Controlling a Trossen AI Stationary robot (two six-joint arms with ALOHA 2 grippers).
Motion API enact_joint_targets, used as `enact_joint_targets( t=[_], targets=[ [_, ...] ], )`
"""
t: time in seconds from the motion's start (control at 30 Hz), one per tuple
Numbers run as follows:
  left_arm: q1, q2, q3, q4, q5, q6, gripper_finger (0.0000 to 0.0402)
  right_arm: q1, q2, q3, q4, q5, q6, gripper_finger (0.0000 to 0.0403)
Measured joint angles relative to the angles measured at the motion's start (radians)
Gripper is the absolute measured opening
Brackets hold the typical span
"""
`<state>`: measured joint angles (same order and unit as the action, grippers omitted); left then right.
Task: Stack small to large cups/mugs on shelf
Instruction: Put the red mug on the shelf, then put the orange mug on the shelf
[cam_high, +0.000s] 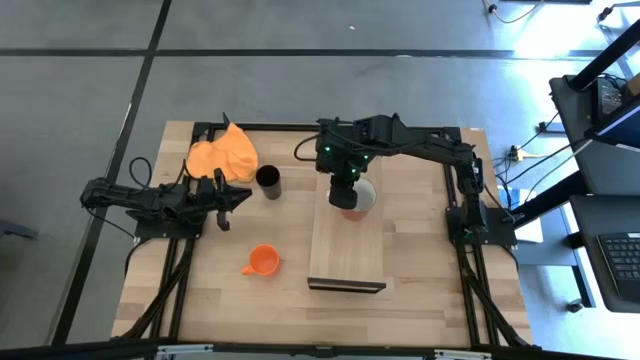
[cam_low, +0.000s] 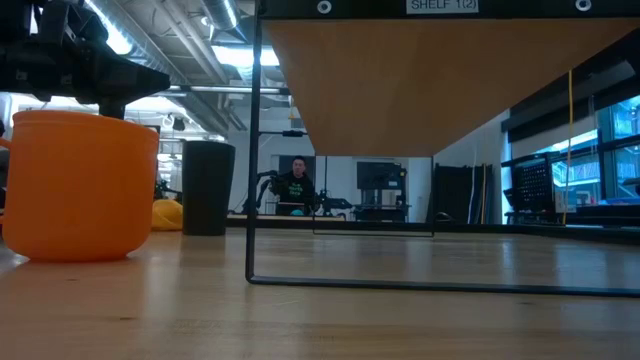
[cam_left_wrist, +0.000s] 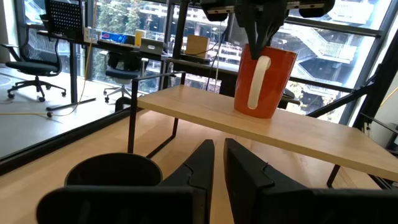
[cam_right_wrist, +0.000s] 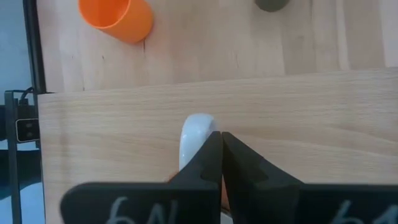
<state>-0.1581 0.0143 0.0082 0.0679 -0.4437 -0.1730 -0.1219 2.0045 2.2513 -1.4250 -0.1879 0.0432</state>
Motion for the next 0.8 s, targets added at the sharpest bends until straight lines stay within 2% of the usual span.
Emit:
enact_joint_targets(
  t=[0.1,0.27,0.4,0.63,0.8],
  targets=[
    [0.0,0.0,0.0,0.0,0.0,0.0,0.0031,0.004,0.0,0.0,0.022,0.011,0.0,0.0009],
    [0.0,0.0,0.0,0.0,0.0,0.0,0.0031,0.012,-0.005,0.0,0.155,0.113,0.0,0.001],
    [0.0,0.0,0.0,0.0,0.0,0.0,0.0031,0.012,-0.005,0.015,0.254,0.125,0.008,0.002],
    [0.0,0.0,0.0,0.0,0.0,0.0,0.0031,0.011,-0.006,0.106,0.324,0.153,0.004,0.009],
    [0.0,0.0,0.0,0.0,0.0,0.0,0.0031,0.013,-0.059,0.104,0.427,0.144,0.004,0.014]
  ],
)
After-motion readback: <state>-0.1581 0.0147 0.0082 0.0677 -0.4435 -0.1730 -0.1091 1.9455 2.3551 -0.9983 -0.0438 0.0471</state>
